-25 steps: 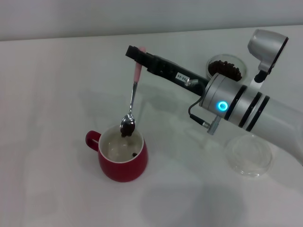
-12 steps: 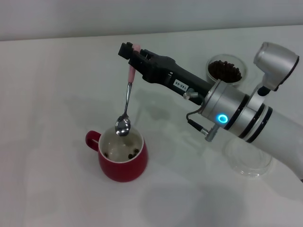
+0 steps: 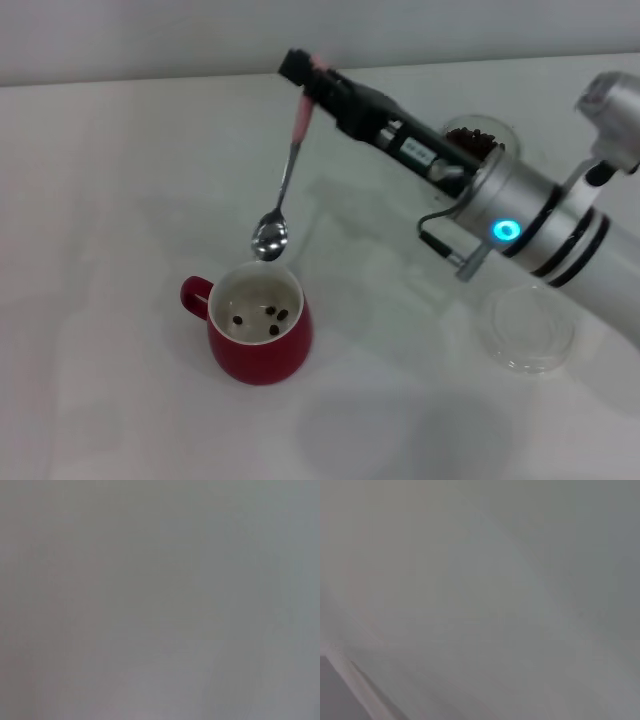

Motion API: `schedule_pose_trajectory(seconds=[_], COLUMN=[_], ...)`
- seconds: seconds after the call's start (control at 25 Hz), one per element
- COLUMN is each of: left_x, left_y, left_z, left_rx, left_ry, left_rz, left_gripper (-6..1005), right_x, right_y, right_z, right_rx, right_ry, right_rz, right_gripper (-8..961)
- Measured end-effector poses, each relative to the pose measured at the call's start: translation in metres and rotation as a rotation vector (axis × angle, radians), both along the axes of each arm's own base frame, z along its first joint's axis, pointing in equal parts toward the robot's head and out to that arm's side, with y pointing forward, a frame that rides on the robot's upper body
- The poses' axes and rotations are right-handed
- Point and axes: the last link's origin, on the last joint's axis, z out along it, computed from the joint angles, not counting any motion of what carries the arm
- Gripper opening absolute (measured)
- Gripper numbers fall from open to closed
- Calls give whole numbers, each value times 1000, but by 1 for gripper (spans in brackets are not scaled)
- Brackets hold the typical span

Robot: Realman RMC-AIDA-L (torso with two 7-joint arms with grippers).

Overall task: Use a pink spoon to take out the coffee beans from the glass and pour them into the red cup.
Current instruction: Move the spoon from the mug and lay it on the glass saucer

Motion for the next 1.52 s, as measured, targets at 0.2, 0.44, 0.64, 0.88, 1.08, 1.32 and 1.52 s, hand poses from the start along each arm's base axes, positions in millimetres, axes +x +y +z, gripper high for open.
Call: schedule_pose_trajectory(seconds=[0.2,0.44,0.64,0.88,1.08,1.32,1.52], left_x=[0,2,3,4,4,5,5], left_y=[1,1,2,5,5,6,6], left_z=[1,2,2,4,3,3,3], left_rx=[1,8,12,30,30,30,30], left_ry=[1,-20,-21,-34,-36,-36,-36], left_rz=[-3,-15,-21,-18,-18,-20,-21], left_gripper=[887,888,887,888,887,888,888], right_x=[11,38,70,114,139,155,157], right_y=[0,8,6,-9,-27,-39,-39], right_z=[26,61,81,89,91,92,90], right_rx=[-109,-204,-181,-140,-124,-94,-71], right_ry=[72,38,5,-56,-63,-85,-143], right_rz=[116,112,8,-163,-261,-316,-305], right_gripper=[217,219,220,221,222,224,225])
